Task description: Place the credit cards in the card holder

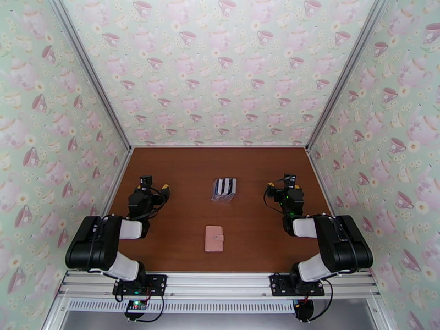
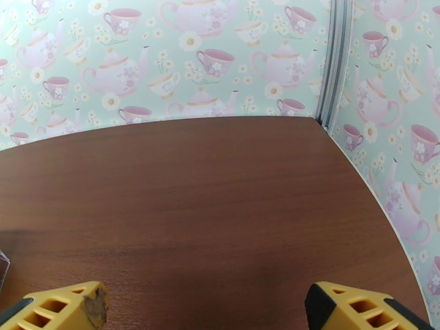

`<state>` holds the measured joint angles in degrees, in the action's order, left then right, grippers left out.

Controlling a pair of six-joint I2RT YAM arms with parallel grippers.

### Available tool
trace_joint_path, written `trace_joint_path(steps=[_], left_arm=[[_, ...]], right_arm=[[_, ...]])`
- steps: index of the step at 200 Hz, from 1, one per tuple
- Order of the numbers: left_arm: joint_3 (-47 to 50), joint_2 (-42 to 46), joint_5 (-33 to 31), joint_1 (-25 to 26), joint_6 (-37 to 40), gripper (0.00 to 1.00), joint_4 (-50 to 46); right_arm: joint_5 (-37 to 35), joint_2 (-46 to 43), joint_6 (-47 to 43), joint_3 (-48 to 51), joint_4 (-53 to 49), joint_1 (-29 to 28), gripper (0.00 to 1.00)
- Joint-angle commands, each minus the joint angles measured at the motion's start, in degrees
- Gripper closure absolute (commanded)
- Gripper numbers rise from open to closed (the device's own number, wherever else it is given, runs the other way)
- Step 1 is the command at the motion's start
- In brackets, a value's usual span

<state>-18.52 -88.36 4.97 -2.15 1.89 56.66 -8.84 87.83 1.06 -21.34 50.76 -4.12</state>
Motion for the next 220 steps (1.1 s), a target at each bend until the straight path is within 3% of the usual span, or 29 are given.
trace_joint_path(steps=[1, 79, 151, 186, 220], left_arm=[[-0.64, -0.85, 1.62, -0.45, 0.48, 0.00, 0.86], [-0.49, -0.87, 1.61, -0.48, 0.38, 0.00, 1.21], [6.54, 2.28, -6.09, 0.54, -0.96, 0.00, 11.76], [6.79, 7.93, -10.91, 4.57, 2.60, 0.00, 7.27], [4.67, 17.73, -21.28, 13.75, 9.83, 0.00, -3.79]], right_arm=[[-0.56, 0.94, 0.18, -1.21, 1.14, -0.19, 0.00], [-0.52, 1.03, 0.16, -1.19, 1.06, -0.19, 0.00], [-1.73, 0.79, 0.34, -0.41, 2.44, -0.27, 0.00], [-3.02, -0.80, 0.24, -0.42, 1.49, -0.62, 0.00], [-8.27, -6.05, 0.12, -4.03, -9.69, -2.56, 0.00]])
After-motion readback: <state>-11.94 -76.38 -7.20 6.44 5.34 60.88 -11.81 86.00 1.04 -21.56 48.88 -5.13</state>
